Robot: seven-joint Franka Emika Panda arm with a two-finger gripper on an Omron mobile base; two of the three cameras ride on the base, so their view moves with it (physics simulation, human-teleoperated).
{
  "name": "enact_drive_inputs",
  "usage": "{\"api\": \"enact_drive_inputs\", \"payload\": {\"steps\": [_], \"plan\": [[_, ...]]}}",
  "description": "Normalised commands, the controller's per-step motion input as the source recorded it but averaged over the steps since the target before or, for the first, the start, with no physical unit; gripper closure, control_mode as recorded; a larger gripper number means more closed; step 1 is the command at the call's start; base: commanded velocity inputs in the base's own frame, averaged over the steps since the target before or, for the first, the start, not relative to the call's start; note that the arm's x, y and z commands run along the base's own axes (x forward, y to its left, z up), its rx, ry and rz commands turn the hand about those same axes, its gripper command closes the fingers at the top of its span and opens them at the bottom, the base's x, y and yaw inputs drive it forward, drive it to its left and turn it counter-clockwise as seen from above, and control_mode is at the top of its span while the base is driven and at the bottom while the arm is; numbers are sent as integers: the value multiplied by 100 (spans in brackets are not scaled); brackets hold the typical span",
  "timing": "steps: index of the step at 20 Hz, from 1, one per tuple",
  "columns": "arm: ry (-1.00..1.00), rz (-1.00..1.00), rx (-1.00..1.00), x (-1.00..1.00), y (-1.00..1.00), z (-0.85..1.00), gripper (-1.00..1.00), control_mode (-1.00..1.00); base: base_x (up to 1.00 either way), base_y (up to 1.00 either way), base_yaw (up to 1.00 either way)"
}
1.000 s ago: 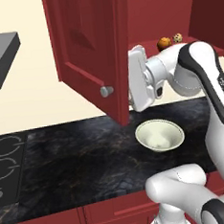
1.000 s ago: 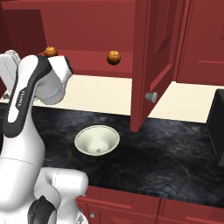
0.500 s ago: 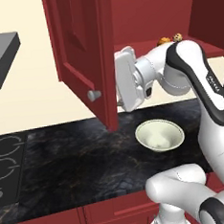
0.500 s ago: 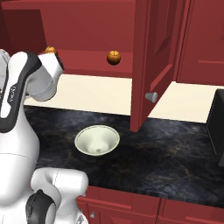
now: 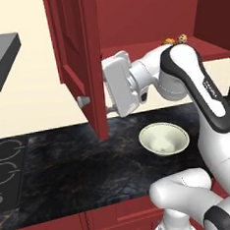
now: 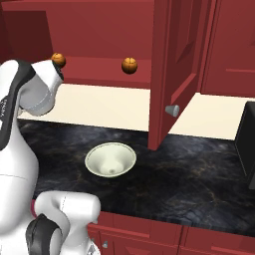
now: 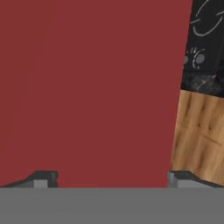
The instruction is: Open the cabinet. Pick the orange and orange from the cabinet and place them into the bowl. Then close the cabinet.
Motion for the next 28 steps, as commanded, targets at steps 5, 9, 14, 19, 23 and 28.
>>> {"api": "enact_drive_inputs", "payload": {"steps": [5,9,14,19,23,28], "plan": [[0,0,-1,0,1,0,-100,-100,0,0,0],[0,0,-2,0,-6,6,-100,-100,0,0,0],[-2,-4,-10,-6,-46,4,-100,-100,0,0,0],[-7,-2,-9,-10,-79,0,-100,-100,0,0,0],[-17,0,-13,0,-54,0,-100,-100,0,0,0],[-16,-1,-16,0,-37,0,-100,-100,0,0,0]]}}
